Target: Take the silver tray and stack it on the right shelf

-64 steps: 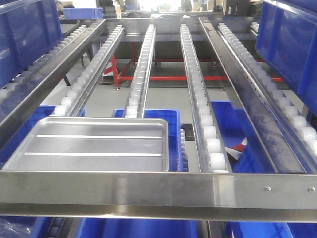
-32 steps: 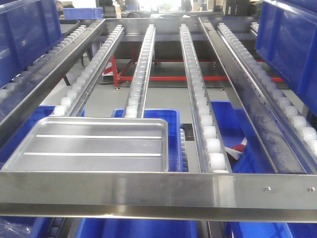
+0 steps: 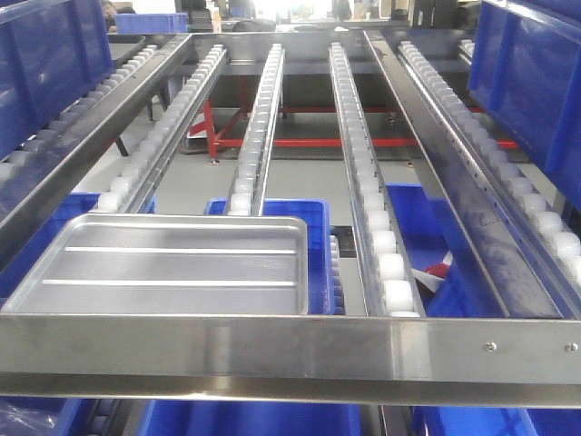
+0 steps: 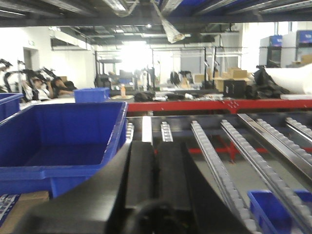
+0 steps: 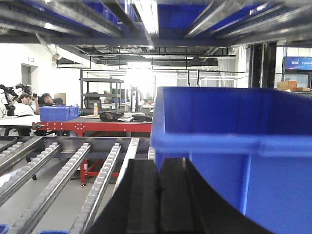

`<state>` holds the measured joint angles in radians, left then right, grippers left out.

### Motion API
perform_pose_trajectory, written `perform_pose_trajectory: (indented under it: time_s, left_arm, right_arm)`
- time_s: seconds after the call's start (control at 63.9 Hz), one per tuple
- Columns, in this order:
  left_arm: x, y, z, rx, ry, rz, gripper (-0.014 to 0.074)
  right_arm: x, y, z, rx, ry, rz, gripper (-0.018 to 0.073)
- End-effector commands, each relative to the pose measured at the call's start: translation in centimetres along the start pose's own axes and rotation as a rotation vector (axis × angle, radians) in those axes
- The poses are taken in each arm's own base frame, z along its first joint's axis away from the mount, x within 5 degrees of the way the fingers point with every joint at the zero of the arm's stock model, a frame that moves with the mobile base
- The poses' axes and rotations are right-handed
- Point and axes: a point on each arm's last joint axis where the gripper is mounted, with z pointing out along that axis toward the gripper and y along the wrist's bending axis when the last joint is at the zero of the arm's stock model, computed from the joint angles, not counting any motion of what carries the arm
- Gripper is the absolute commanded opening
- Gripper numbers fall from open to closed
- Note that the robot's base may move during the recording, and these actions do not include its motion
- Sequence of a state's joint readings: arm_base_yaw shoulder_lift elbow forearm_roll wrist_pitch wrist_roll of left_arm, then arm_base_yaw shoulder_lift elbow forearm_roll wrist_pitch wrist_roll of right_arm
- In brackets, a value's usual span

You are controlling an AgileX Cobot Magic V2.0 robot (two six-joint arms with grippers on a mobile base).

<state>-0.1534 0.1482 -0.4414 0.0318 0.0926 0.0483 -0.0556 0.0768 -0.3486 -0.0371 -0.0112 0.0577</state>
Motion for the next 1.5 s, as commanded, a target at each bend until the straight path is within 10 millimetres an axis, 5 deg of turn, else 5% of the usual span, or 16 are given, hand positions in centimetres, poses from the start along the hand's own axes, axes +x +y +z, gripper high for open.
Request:
perform_pose_trajectory:
  time_s: [0.0,0.11,0.235,0.344,0.47,0.595,0.798,0.892,1.065,1.252,1.487]
  left_arm:
    - [-3.1,0.1,1.7,0.041,0.052,-0.023,-0.0091]
    - [-3.9,-0.3,4.4,0.1,0.202,-0.043,-0.009]
    - [-2.7,-1.4,7.7,0.173,0.343,-0.049,-0.0066]
    - [-1.6,-2.5,9.5,0.229,0.43,-0.111,0.0116]
    - [-0.3,-3.6,10.7,0.262,0.521,-0.205,0.0303]
    - [0.7,-3.9,11.4,0.266,0.582,-0.205,0.0298]
    - [1.3,-4.1,11.9,0.266,0.612,-0.202,0.0298]
    - [1.6,-4.2,12.1,0.266,0.627,-0.201,0.0298]
    - [1.8,-4.4,12.5,0.289,0.781,-0.163,0.0298]
    - [3.0,-5.2,14.8,0.31,1.022,-0.119,0.0298]
    - [7.3,-6.2,18.5,0.249,1.234,-0.124,0.0298]
  right_arm:
    - [-2.7,0.1,1.6,-0.001,-0.021,0.005,0.0052]
    - [-2.9,0.1,3.4,0.002,0.054,0.006,0.0086]
    - [-2.0,0.1,4.5,-0.012,0.132,0.012,0.0239]
    - [-1.3,0.5,5.0,-0.062,0.186,0.026,0.0367]
    - [-0.8,1.7,5.8,-0.185,0.25,0.08,0.0399]
    - [-0.1,4.5,7.5,-0.381,0.407,0.21,0.0399]
    - [2.2,12.3,9.5,-0.718,0.536,0.241,0.0399]
    - [3.7,15.2,10.7,-0.753,0.541,0.26,0.0399]
    - [5.9,19.6,13.6,-0.76,0.915,0.172,0.0399]
    - [6.8,20.7,17.7,-0.585,1.196,0.233,0.0399]
    - [9.3,19.9,20.7,-0.405,1.256,0.269,0.0399]
